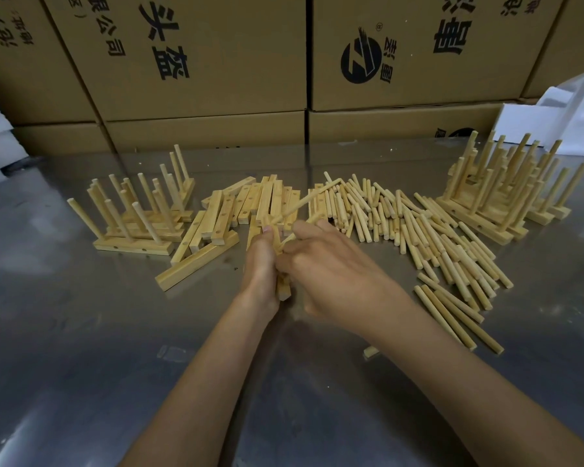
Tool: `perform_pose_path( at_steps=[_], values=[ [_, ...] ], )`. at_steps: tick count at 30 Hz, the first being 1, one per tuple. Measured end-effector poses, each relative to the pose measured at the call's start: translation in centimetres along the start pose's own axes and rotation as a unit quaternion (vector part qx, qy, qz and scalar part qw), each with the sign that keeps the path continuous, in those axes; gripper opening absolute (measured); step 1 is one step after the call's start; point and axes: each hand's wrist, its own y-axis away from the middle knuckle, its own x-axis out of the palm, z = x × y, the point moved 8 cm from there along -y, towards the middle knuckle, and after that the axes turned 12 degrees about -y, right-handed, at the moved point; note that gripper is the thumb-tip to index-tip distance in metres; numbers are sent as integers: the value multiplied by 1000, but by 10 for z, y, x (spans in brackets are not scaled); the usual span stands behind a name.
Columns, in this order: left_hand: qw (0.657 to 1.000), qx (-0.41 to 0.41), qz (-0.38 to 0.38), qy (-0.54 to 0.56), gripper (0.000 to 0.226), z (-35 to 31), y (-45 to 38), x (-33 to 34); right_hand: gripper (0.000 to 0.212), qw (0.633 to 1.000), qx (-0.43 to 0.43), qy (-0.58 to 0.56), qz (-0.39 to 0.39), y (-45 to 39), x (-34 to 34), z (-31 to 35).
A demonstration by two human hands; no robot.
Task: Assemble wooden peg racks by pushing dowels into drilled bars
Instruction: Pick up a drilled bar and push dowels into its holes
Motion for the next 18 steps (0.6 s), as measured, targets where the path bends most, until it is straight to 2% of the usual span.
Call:
perform_pose_path(
  at_steps=[6, 13, 18],
  values=[
    [999, 32, -10, 27, 46, -4, -5, -1, 16, 996, 46, -74, -13, 8, 4, -20],
    [998, 41, -8, 45, 45, -3, -10, 2, 19, 995, 54, -80, -36, 9, 5, -26],
    [994, 48, 2, 95, 43, -4, -8, 1, 12, 994, 50, -82, -52, 7, -6, -18]
  ],
)
